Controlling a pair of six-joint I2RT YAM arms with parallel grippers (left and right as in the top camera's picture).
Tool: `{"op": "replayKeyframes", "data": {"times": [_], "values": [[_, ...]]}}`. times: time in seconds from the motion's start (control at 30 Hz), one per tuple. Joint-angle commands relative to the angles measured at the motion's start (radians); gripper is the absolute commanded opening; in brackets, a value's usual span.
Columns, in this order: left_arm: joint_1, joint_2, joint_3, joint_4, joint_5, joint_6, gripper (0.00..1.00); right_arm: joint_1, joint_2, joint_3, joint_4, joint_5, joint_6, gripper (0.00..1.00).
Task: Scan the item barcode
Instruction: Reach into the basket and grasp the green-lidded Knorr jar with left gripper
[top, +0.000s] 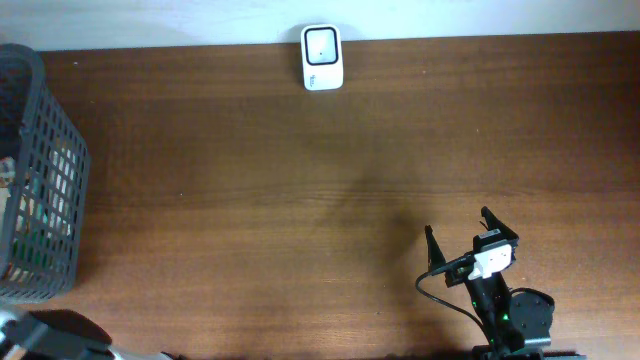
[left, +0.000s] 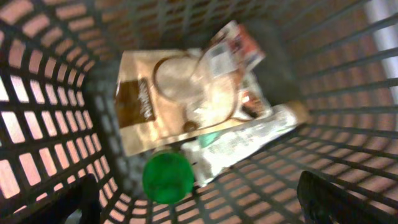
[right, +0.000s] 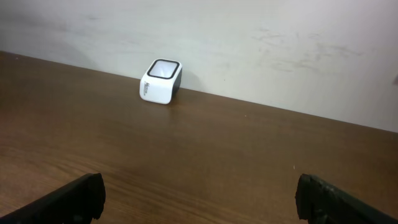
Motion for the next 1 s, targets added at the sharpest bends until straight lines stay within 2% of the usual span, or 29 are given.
{"op": "replayKeyframes", "data": {"times": [0.0,0.2,0.4,0.77,0.97], "values": [[0.006,0.069,0.002,-0.039,-0.034,-0.016,1.0,0.005,-0.005,-0.005,-0.004,0.001,-0.002,0.98],[0.006,0.206,0.001,-0.154,-0.087,-0.016,0.98,0.005,-0.005,-0.005,-0.005,0.001,-0.002,0.98],[0.006,0.295,-0.01,-0.185,-0.087,-0.009,0.97,0.005,-0.005,-0.005,-0.005,0.001,-0.002,0.98],[0.001,0.311,-0.184,-0.091,-0.131,-0.008,0.95,0.005,-0.005,-0.005,-0.005,0.001,-0.002,0.98],[-0.006,0.31,-0.21,-0.03,-0.13,0.029,0.97,0.005,-0.005,-0.005,-0.005,0.001,-0.002,0.98]]}}
